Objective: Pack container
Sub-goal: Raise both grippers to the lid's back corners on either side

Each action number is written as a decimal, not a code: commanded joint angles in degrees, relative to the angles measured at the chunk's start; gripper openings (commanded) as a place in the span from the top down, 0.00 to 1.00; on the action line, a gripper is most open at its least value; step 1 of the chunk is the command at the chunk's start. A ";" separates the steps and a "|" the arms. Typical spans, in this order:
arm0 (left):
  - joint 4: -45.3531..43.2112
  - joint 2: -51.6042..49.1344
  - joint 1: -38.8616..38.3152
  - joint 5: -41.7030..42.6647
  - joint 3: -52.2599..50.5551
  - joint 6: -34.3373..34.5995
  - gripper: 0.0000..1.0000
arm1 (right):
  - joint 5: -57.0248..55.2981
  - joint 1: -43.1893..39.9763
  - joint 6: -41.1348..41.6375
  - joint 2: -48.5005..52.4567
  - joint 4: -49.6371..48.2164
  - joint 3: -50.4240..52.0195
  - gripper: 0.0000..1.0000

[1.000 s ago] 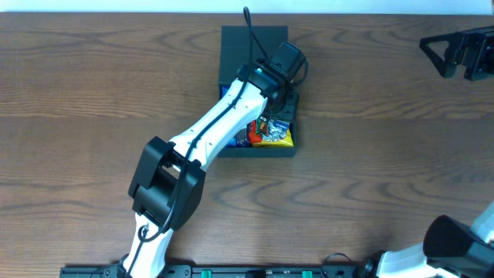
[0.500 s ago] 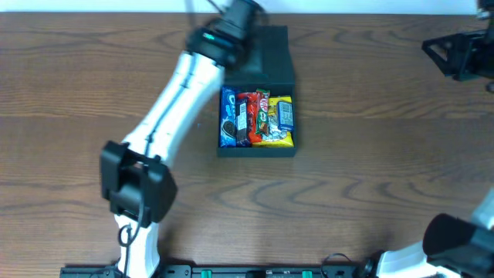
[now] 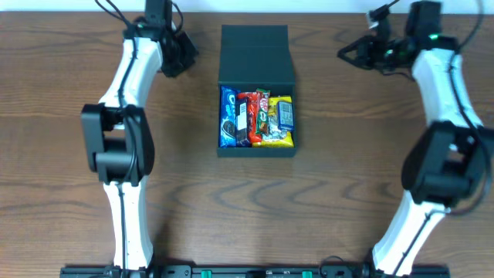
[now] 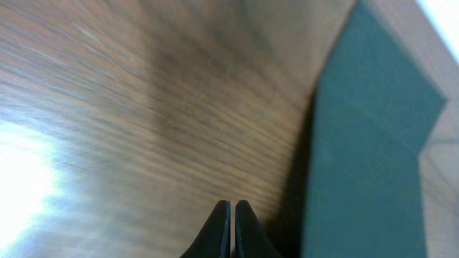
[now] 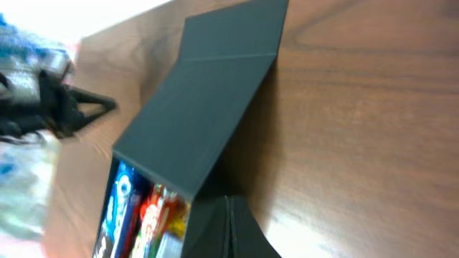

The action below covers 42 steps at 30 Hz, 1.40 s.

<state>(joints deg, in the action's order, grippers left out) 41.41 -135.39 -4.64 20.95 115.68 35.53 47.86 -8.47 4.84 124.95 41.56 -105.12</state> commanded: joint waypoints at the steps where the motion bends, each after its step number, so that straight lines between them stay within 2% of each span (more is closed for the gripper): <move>1: -0.35 -3.30 0.13 6.38 4.61 2.75 0.94 | 8.07 -0.11 14.38 6.51 -5.66 0.11 0.98; 3: 1.27 -6.21 0.13 6.34 9.68 3.32 0.94 | 10.71 0.31 21.75 10.29 -11.37 0.11 0.98; 5: 3.43 -8.70 0.13 7.23 13.66 3.82 0.94 | 11.82 1.20 25.16 12.90 -13.57 0.11 0.98; 12: 4.81 -12.37 -0.74 12.35 15.63 3.63 0.94 | 9.27 5.84 25.31 15.47 -12.94 0.13 0.99; 34: 8.96 -12.48 -2.75 7.17 15.10 2.23 0.94 | 6.21 11.15 25.38 18.49 -11.61 0.13 0.98; 42: 8.76 -13.38 -4.44 7.63 13.81 2.19 0.94 | 11.34 12.09 22.91 18.56 -15.58 0.13 0.98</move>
<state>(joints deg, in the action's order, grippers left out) 49.93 -147.20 -8.29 28.95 129.88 38.74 56.27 2.98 29.47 142.67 26.39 -104.88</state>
